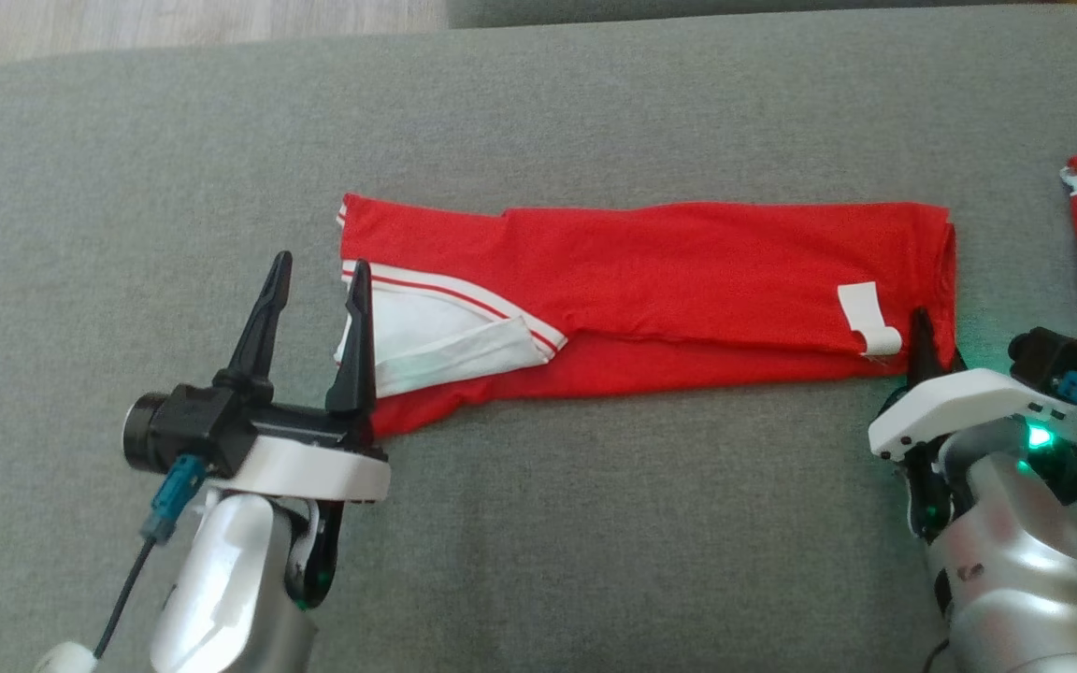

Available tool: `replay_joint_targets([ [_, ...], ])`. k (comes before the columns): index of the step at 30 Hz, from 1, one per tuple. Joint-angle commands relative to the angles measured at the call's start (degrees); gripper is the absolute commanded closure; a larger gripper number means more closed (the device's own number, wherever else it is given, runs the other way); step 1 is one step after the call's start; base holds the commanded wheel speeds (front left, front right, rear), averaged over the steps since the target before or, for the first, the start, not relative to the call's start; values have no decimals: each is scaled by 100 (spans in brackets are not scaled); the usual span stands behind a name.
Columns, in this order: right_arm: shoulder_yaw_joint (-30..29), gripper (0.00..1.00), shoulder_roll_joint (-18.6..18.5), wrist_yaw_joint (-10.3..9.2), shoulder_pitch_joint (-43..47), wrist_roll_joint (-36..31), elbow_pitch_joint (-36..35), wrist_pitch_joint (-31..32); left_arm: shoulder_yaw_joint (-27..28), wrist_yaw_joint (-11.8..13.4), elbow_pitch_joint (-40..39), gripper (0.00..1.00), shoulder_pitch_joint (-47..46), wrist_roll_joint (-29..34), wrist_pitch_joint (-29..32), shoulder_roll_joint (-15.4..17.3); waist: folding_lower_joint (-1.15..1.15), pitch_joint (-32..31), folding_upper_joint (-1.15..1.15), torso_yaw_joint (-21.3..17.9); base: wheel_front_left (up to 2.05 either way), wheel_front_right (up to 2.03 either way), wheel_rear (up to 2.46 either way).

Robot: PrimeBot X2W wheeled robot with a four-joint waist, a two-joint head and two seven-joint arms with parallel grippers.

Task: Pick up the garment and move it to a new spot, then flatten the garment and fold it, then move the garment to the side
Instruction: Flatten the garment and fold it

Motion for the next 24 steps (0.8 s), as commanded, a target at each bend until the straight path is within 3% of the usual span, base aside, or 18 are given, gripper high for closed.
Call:
replay_joint_targets([
  [1, 173, 100, 46, -4, -69, 31, -74, -64, 228, -9, -183, 0, -157, -1, -29, 34, 0, -42, 0, -34, 0, 0, 0],
  [14, -242, 100, -1099, -4, -9, -106, -441, -213, 130, 25, -350, 0, -33, -179, -29, 34, 0, -387, 0, -200, 0, 0, 0],
  [18, -151, 100, -1093, -4, -55, -89, -629, -216, 59, 58, -389, 0, -6, -230, -29, 34, 0, -500, 0, -189, 0, 0, 0],
  [24, 184, 100, -755, -4, -117, 109, -1091, -112, 85, 95, -425, 0, 63, -240, -29, 34, 0, -719, 0, -64, 0, 0, 0],
])
